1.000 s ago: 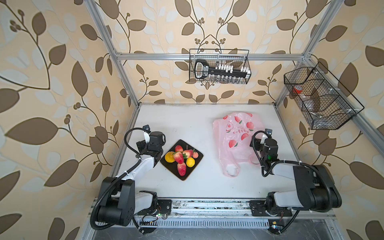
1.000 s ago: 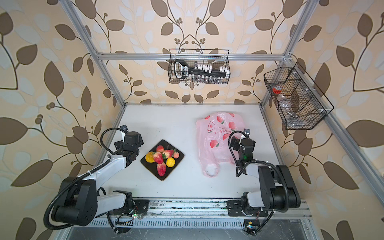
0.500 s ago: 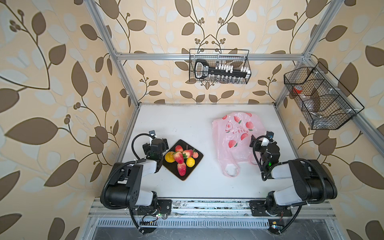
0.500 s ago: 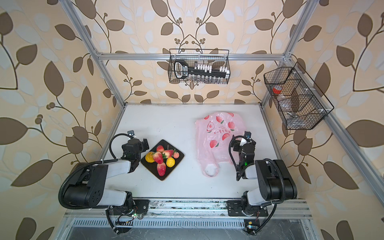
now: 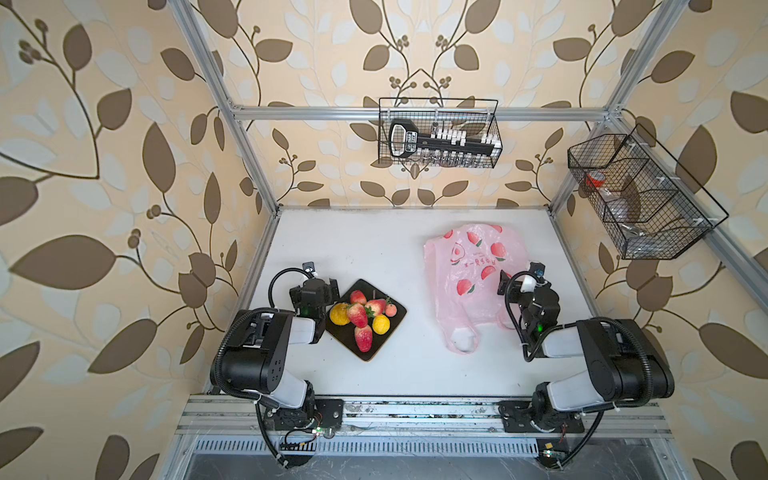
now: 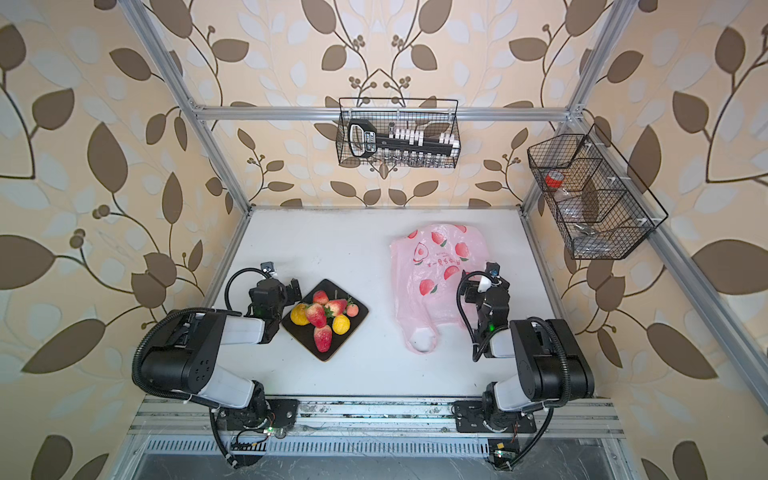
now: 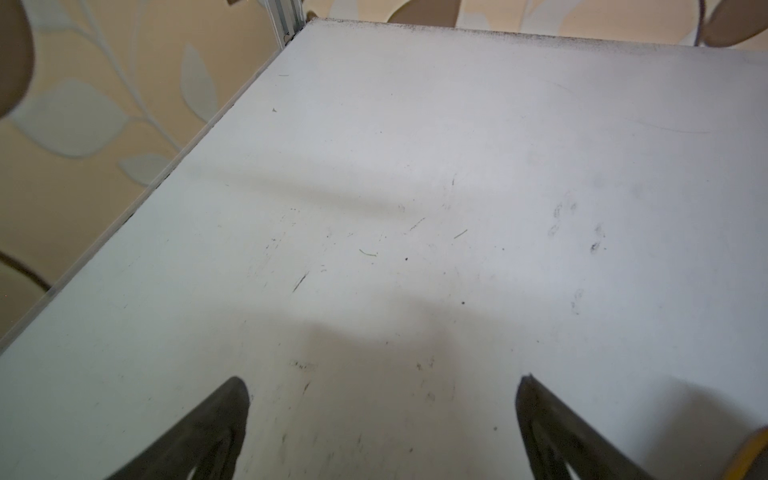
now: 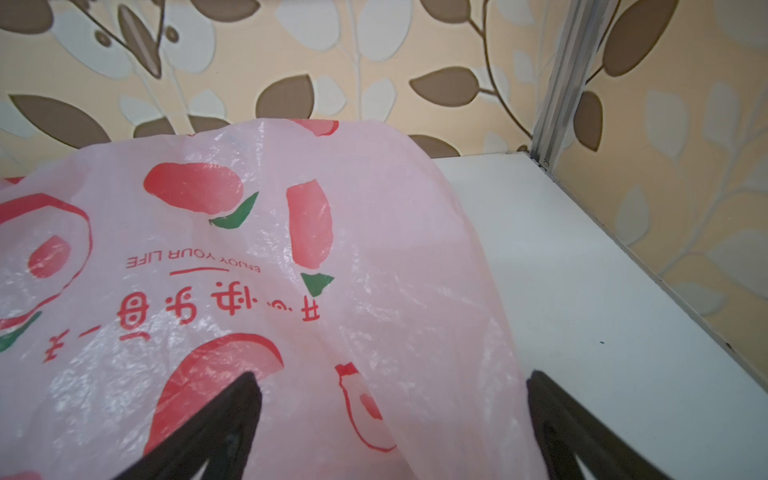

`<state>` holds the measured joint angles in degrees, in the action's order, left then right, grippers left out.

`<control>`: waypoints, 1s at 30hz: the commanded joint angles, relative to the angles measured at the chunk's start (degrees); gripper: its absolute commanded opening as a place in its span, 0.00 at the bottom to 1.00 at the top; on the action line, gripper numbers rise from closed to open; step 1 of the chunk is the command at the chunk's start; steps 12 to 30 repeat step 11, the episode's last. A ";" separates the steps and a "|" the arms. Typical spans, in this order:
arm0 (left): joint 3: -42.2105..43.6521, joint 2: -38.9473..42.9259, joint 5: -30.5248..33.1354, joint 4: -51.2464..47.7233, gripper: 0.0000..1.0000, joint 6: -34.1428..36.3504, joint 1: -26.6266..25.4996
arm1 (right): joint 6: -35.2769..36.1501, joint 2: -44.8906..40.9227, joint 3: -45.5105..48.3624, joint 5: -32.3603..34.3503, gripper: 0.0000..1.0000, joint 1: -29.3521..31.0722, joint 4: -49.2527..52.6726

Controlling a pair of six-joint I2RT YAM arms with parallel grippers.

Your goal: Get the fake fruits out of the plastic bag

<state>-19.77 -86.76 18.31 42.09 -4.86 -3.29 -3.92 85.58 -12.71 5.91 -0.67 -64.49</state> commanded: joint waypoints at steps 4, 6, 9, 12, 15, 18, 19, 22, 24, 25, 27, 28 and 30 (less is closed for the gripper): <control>-1.23 1.43 -0.95 1.82 0.99 0.38 0.26 | 1.11 0.19 -0.81 -2.70 1.00 -0.06 -0.19; -1.78 1.04 -1.01 1.17 0.99 0.37 0.28 | 1.11 0.27 -0.76 -2.66 1.00 -0.09 -0.24; -2.95 -0.09 -1.29 -0.19 0.99 0.39 0.38 | 1.06 0.20 -0.74 -2.70 1.00 -0.07 -0.25; -2.53 0.38 -1.24 0.46 0.99 0.54 0.37 | 1.11 0.20 -0.74 -2.70 1.00 -0.07 -0.26; -2.53 0.38 -1.24 0.46 0.99 0.54 0.37 | 1.11 0.20 -0.74 -2.70 1.00 -0.07 -0.26; -2.53 0.38 -1.24 0.46 0.99 0.54 0.37 | 1.11 0.20 -0.74 -2.70 1.00 -0.07 -0.26; -2.53 0.38 -1.24 0.46 0.99 0.54 0.37 | 1.11 0.20 -0.74 -2.70 1.00 -0.07 -0.26; -2.53 0.38 -1.24 0.46 0.99 0.54 0.37 | 1.11 0.20 -0.74 -2.70 1.00 -0.07 -0.26; -2.53 0.38 -1.24 0.46 0.99 0.54 0.37 | 1.11 0.20 -0.74 -2.70 1.00 -0.07 -0.26; -2.53 0.38 -1.24 0.46 0.99 0.54 0.37 | 1.11 0.20 -0.74 -2.70 1.00 -0.07 -0.26; -2.53 0.38 -1.24 0.46 0.99 0.54 0.37 | 1.11 0.20 -0.74 -2.70 1.00 -0.07 -0.26; -2.53 0.38 -1.24 0.46 0.99 0.54 0.37 | 1.11 0.20 -0.74 -2.70 1.00 -0.07 -0.26; -2.53 0.38 -1.24 0.46 0.99 0.54 0.37 | 1.11 0.20 -0.74 -2.70 1.00 -0.07 -0.26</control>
